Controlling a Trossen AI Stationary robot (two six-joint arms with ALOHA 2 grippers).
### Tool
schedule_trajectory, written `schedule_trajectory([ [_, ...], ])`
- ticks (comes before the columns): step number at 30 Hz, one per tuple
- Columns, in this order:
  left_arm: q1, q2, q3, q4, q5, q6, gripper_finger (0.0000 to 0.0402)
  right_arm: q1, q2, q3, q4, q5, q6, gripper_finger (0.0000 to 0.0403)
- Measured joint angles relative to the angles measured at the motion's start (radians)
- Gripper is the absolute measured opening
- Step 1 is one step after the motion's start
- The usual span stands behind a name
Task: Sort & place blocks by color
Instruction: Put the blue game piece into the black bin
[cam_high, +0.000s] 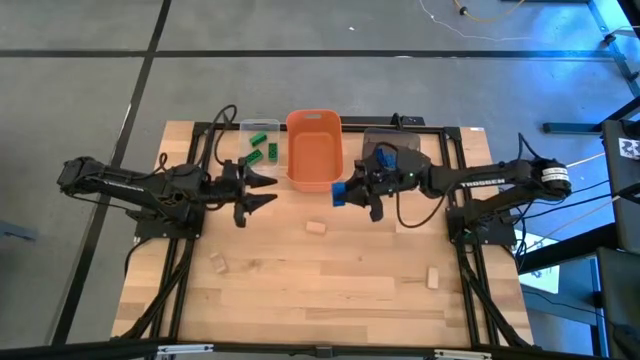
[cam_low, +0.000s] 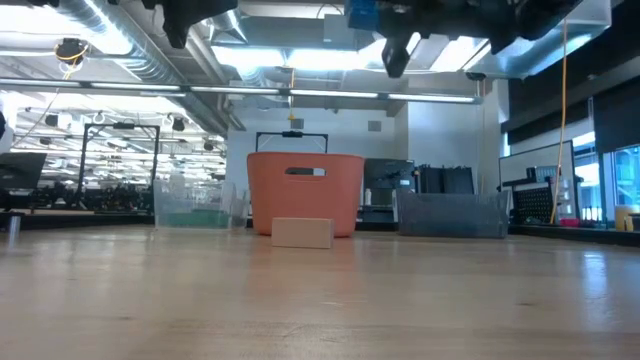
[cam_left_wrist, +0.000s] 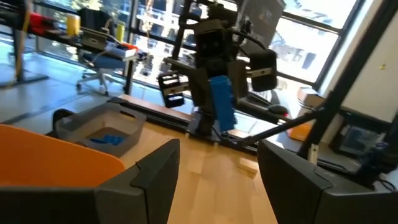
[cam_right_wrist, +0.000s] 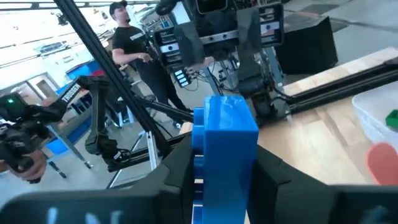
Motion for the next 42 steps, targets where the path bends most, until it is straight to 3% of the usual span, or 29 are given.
schedule_trajectory([
  [5, 0.0, 0.0, 0.0, 0.0, -0.053, 0.002, 0.0208, 0.011, -0.018, 0.0, -0.016, 0.011, -0.017, 0.0092],
  [19, 0.0, 0.0, 0.0, 0.0, -0.053, 0.003, 0.0208, 0.019, -0.019, 0.0, -0.029, 0.051, 0.037, 0.0092],
  [21, 0.0, 0.0, 0.0, 0.0, -0.054, 0.003, 0.0208, 0.019, -0.019, 0.024, -0.123, 0.098, 0.065, 0.0092],
  [24, 0.0, 0.0, 0.0, 0.0, -0.054, 0.003, 0.0208, 0.001, -0.018, 0.132, -0.435, 0.196, 0.037, 0.0092],
  [28, 0.0, 0.0, 0.0, 0.0, -0.055, 0.003, 0.0208, -0.059, -0.018, 0.304, -0.918, 0.468, -0.02, 0.0092],
  [32, 0.0, 0.0, 0.0, 0.0, -0.072, 0.003, 0.0208, -0.187, -0.02, 0.387, -1.225, 0.685, -0.045, 0.0092],
  [37, 0.0, 0.0, 0.0, 0.0, -0.089, 0.003, 0.0208, -0.385, -0.019, 0.298, -1.322, 0.719, -0.014, 0.0092],
  [42, 0.0, 0.0, 0.0, 0.0, -0.089, 0.003, 0.0208, -0.522, -0.018, 0.106, -1.144, 0.663, 0.069, 0.0092],
])
